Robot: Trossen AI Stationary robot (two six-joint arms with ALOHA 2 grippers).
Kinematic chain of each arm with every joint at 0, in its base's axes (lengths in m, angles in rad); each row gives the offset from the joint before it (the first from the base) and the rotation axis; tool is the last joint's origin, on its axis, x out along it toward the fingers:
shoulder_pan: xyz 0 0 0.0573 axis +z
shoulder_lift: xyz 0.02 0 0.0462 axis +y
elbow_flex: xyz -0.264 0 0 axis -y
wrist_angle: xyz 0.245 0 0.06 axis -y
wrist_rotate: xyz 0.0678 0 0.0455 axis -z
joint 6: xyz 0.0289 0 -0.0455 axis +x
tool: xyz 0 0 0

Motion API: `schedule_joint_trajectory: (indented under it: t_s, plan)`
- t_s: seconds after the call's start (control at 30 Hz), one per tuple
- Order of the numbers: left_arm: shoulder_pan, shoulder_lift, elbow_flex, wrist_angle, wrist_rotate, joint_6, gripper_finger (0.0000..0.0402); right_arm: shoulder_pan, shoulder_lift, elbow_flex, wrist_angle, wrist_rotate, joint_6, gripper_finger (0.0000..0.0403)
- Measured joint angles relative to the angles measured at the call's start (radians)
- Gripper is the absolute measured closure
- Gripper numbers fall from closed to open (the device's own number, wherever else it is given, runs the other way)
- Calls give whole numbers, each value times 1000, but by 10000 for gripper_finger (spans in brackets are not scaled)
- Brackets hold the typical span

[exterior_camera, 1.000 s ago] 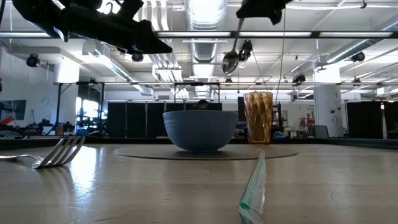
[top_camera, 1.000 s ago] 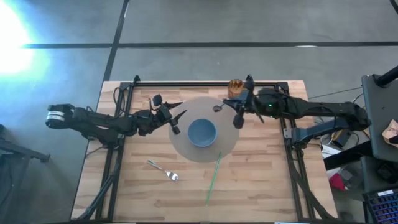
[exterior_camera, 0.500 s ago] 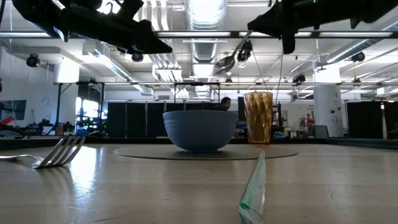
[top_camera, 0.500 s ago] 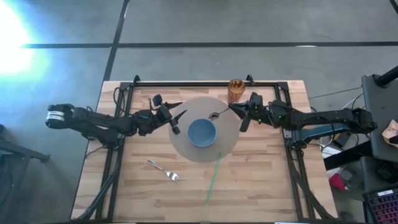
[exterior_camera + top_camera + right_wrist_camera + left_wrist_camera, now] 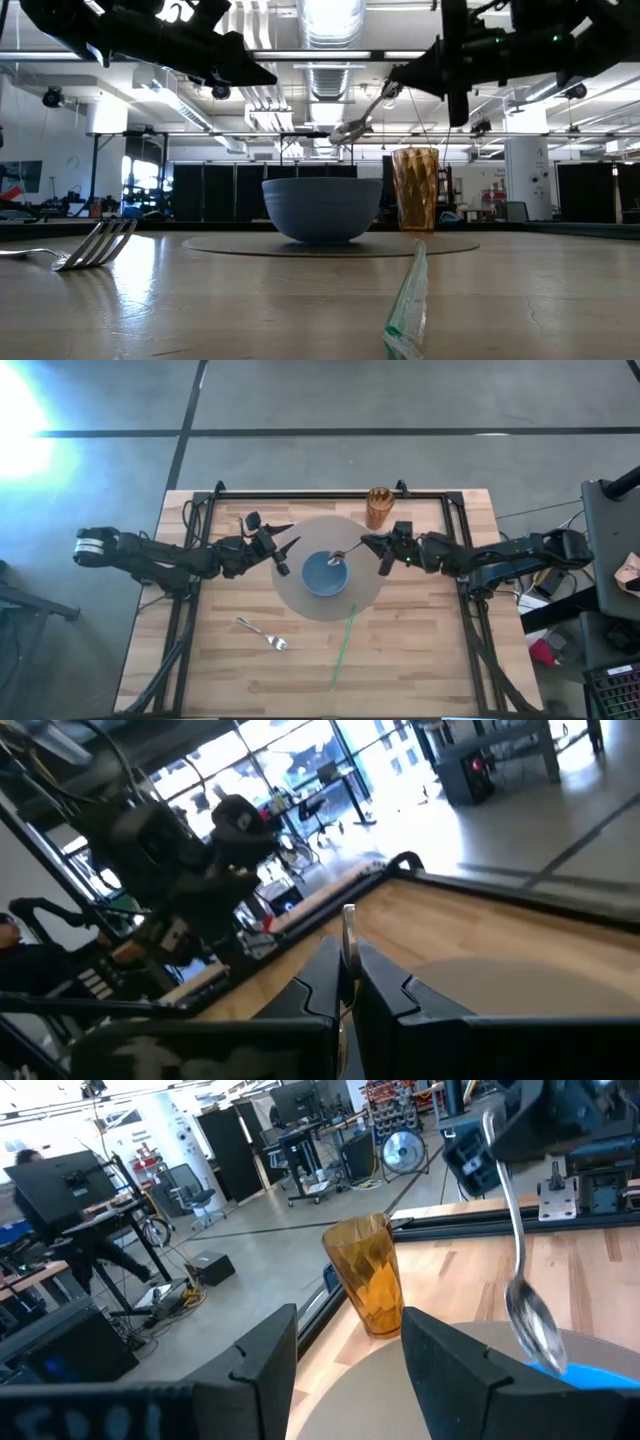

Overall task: Pick & Place Utensil
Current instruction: Put the spoon into the bowl

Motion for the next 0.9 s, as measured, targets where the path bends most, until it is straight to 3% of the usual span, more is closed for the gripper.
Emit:
schedule_joint_trajectory:
  t_s: [0.6, 0.9]
  plan:
    - [0, 0, 0, 0, 0, 2, 227, 0, 253, 0, 84, -11, 205, 394]
    - [0, 0, 0, -1, 0, 2, 227, 0, 307, 0, 91, -3, 226, 394]
